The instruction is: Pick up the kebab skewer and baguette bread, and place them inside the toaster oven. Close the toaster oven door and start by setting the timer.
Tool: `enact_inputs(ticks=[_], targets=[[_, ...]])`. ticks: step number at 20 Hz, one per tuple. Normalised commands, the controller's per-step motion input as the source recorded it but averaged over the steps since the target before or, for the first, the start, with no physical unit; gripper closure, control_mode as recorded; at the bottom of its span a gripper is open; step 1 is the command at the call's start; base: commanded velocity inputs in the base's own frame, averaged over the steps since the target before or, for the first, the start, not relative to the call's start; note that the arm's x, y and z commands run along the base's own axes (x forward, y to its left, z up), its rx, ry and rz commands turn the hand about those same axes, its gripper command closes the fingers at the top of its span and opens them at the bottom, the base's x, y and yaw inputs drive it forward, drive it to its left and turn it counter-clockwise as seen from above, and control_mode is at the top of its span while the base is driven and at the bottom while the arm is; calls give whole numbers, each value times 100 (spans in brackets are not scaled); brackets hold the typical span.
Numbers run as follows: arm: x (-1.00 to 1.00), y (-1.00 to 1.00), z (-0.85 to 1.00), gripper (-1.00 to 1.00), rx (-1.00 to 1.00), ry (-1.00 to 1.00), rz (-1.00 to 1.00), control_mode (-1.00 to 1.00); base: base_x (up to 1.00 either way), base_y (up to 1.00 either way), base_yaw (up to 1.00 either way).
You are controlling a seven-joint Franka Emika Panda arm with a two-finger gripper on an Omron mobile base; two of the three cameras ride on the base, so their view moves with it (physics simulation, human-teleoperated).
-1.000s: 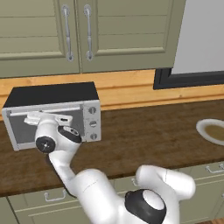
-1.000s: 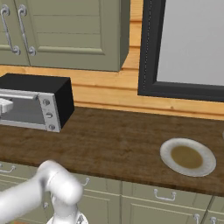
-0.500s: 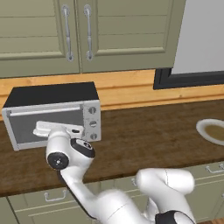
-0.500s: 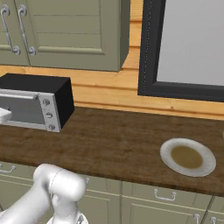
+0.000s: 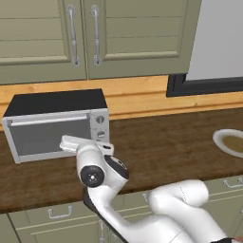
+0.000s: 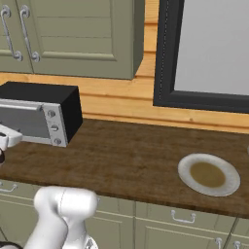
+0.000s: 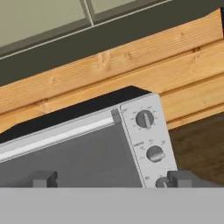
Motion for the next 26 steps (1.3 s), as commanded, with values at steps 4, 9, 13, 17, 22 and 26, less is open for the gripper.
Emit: enact_inputs(ticks=[4,9,13,17,22,26], targets=[[-36,-73,6,-100,-37,12,18,-100,0,0,0],[-28,-53,9,-100,-74,21,23,-100,0,0,0],[-11,-49,7,-100,-86,27,25,-100,0,0,0],[-16,-21,1,-100,-89,24,21,-100,0,0,0],[-2,-1,-5,-100,-95,16,30,-100,0,0,0],[3,-30,-13,-100,-78,20,41,-100,0,0,0]])
